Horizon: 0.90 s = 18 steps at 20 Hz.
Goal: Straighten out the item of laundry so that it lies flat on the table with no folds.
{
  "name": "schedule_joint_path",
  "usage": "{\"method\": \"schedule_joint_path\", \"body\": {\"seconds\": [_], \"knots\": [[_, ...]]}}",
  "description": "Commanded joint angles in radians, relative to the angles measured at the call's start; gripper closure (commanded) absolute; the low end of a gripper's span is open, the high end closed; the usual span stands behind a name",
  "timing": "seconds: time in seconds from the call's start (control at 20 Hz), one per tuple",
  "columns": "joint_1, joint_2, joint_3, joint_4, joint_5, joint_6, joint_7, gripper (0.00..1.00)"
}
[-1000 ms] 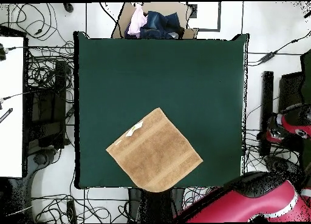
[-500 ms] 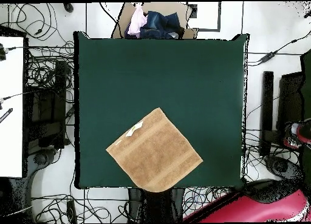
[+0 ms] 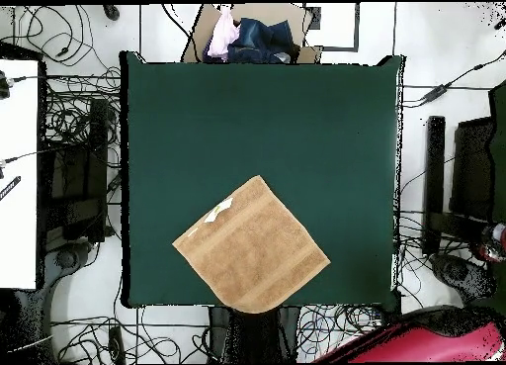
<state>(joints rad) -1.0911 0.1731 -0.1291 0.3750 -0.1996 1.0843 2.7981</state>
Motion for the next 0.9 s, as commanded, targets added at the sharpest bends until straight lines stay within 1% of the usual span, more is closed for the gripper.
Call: {"method": "schedule_joint_path", "body": {"seconds": [0.05,0.15,0.25,0.4,0.5,0.6,0.65,0.75,0.85,0.9], "knots": [[-0.132,0.219,0.129,-0.180,-0.025,-0.091,-0.228,1.00],[-0.178,0.265,0.174,-0.240,-0.020,-0.108,-0.286,1.00],[-0.218,0.296,0.218,-0.277,-0.017,-0.130,-0.341,1.00],[-0.272,0.321,0.295,-0.302,-0.033,-0.161,-0.419,1.00],[-0.298,0.323,0.352,-0.306,-0.064,-0.170,-0.454,1.00],[-0.335,0.315,0.447,-0.306,-0.130,-0.175,-0.499,1.00],[-0.352,0.307,0.508,-0.303,-0.178,-0.174,-0.522,1.00],[-0.391,0.288,0.661,-0.295,-0.305,-0.165,-0.563,1.00],[-0.459,0.265,0.912,-0.285,-0.521,-0.143,-0.623,1.00],[-0.496,0.258,1.058,-0.283,-0.653,-0.128,-0.658,1.00]]}}
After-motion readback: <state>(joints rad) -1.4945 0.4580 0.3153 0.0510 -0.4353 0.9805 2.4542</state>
